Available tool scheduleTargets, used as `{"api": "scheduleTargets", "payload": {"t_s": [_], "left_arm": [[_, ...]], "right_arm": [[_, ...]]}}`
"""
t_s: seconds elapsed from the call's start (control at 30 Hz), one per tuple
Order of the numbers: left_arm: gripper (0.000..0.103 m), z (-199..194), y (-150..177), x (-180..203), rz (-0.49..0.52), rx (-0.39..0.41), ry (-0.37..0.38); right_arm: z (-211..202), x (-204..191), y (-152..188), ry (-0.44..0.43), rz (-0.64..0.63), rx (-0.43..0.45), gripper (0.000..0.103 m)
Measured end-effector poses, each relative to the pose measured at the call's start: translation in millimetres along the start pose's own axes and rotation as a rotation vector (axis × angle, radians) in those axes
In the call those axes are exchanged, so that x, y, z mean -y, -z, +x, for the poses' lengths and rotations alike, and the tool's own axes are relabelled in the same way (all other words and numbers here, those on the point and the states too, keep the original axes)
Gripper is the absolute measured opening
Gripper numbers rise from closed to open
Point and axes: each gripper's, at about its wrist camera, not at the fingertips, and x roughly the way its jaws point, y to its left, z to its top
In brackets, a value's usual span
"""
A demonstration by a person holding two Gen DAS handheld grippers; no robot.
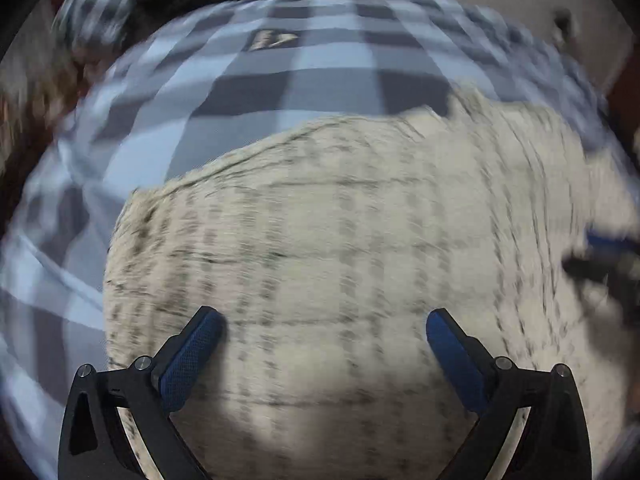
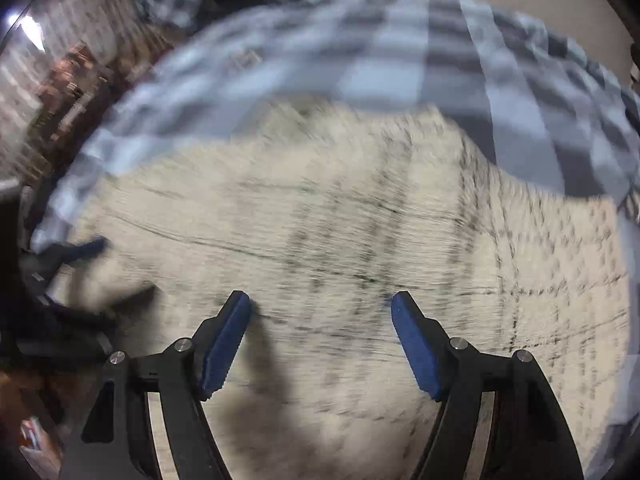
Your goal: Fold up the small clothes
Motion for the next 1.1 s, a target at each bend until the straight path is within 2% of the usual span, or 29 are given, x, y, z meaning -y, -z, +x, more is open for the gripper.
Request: {"api": "scheduleTargets", "payload": {"t_s": [0.07,0.1,0.13,0.17,0.23,0.33,0.37,0.4,0.53,0.6,0.63,0.67,0.73,0.77,0.87,1.0,1.03,1.1], "left_arm": [[0.103,-7.0,-3.3,-27.5,-0.035,0.018,-0.034],[0.103,-6.7,-4.2,-37.2,-0.031,0.012,-0.097],[0.103,-6.4,-3.5,-51.7,-0.025,0.007,-0.159],[0.103,-11.5,-0.7,-71.7,-0.039,0.004,-0.197],[0.103,-28.9,3.5,-98.6,-0.083,-0.004,-0.247],[0.103,-73.7,19.7,-119.9,-0.133,0.033,-0.401],[0.103,-88.6,25.8,-119.4,-0.124,0.044,-0.425],[0.103,-104.6,36.3,-115.4,-0.104,0.043,-0.432],[0.103,-153.9,75.1,-81.1,-0.009,0.009,-0.416],[0.103,-185.7,94.6,-54.1,0.030,0.045,-0.368],[0.103,-204.3,105.4,-43.5,0.037,0.075,-0.331],[0.103,-218.6,117.2,-34.8,0.035,0.098,-0.300],[0.103,-236.4,130.7,-27.0,0.011,0.110,-0.243],[0.103,-234.8,133.7,-28.2,-0.010,0.089,-0.212],[0.103,-206.2,150.5,-23.4,-0.017,-0.064,-0.051],[0.100,-158.0,167.3,-39.2,-0.095,-0.166,-0.024],[0.099,-148.6,169.4,-43.5,-0.112,-0.188,-0.013],[0.099,-135.3,170.0,-50.2,-0.149,-0.230,0.024]], "right_arm": [[-7.7,24.2,9.9,-0.132,0.013,0.036,0.070],[-15.0,43.9,12.6,-0.192,0.030,0.031,0.068],[-20.7,55.6,12.7,-0.225,0.055,0.022,0.068],[-28.8,78.8,15.3,-0.206,0.109,0.012,0.068],[-40.4,113.1,22.9,-0.015,0.175,0.000,0.068],[-82.8,155.4,50.3,0.291,0.335,0.002,0.069],[-105.2,159.8,62.4,0.339,0.365,0.013,0.069],[-126.3,158.0,71.4,0.347,0.378,0.038,0.069],[-206.4,122.4,113.6,0.298,0.423,0.148,0.070],[-236.0,106.0,140.3,0.192,0.481,0.178,0.072],[-244.8,100.9,148.0,0.124,0.504,0.181,0.078],[-251.4,97.0,157.0,0.065,0.516,0.173,0.083],[-245.0,82.6,152.8,-0.025,0.538,0.122,0.085],[-247.5,80.6,166.8,-0.049,0.555,0.078,0.085],[-224.4,86.1,188.1,-0.091,0.650,-0.022,0.086],[-185.2,123.1,222.1,-0.159,0.850,-0.068,0.086],[-179.3,132.3,231.8,-0.198,0.923,-0.082,0.086],[-171.8,150.0,238.2,-0.300,1.016,-0.055,0.086]]}}
